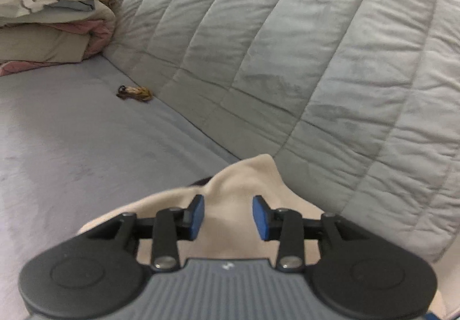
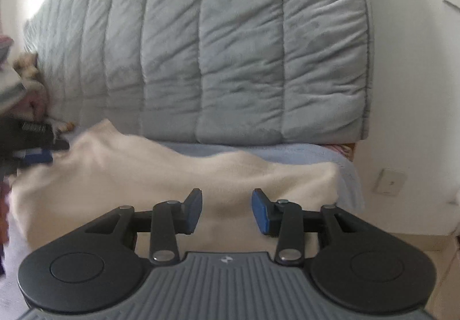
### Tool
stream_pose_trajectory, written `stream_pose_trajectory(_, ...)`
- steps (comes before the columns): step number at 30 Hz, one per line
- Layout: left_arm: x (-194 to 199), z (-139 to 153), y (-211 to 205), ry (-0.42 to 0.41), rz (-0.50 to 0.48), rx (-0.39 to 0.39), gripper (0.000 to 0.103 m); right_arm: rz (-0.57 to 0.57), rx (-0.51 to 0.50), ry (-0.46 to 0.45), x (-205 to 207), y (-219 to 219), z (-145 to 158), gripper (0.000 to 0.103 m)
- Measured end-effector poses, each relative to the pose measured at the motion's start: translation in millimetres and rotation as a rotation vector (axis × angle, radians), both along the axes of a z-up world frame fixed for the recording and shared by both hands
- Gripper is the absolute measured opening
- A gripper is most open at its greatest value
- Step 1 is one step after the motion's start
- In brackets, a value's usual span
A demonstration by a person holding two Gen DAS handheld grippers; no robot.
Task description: Fold clothes
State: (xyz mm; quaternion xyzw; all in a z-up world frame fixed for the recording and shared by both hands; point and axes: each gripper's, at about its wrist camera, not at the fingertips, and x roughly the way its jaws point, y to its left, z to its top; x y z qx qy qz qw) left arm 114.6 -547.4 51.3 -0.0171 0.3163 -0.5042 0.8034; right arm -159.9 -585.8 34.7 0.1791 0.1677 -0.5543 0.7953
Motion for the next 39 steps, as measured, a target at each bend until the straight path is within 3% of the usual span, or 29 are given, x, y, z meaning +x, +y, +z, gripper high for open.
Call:
stream_pose_trajectory(6, -26.8, 23.9, 90.0, -0.040, 0.045, 0.042, 0.043, 0.100, 0.049, -0.131, 11.5, -13.0, 13.3, 0.041)
stream_pose_trajectory(9, -37.8, 35.5, 142.9, -0.033, 0.089, 0.063, 0.053, 0.175, 0.102, -0.145, 26.7, -26.9, 15.2, 0.041)
stream_pose_trajectory(12, -48.6, 44.5, 197.1, -0.022, 0.126, 0.078, 0.059, 0.245, 0.174, -0.125, 49.3, -51.4, 6.9, 0.041)
stream_pose_trajectory(15, -56.0, 48.9, 246.4, -0.013, 0.158, 0.115, 0.061, 0.275, 0.237, -0.032, 74.2, -80.2, -5.6, 0.039)
stream_pose_trajectory(19, -72.2, 55.2, 313.9, -0.042, 0.207, 0.187, 0.062, 0.263, 0.294, -0.050, 74.5, -112.8, -0.4, 0.028)
stream_pose_trajectory(20, -78.0, 55.0, 332.5, -0.051, 0.224, 0.195, 0.063, 0.248, 0.288, -0.068, 70.7, -117.8, 3.9, 0.030)
stream_pose_trajectory(22, -89.6, 53.4, 369.5, -0.065, 0.262, 0.208, 0.065, 0.169, 0.272, -0.017, 62.6, -121.7, 10.3, 0.037)
stream_pose_trajectory(26, -109.2, 38.7, 431.9, -0.071, 0.342, 0.242, 0.065, 0.142, 0.343, -0.044, 40.0, -121.2, 16.0, 0.039)
stream_pose_trajectory(33, -132.2, 7.7, 500.9, -0.027, 0.449, 0.256, 0.066, 0.220, 0.285, -0.013, 30.8, -76.0, 26.8, 0.050)
stream_pose_trajectory(39, -154.2, -3.6, 533.9, -0.076, 0.493, 0.269, 0.073, 0.296, 0.290, -0.080, 17.5, -96.9, 40.8, 0.050)
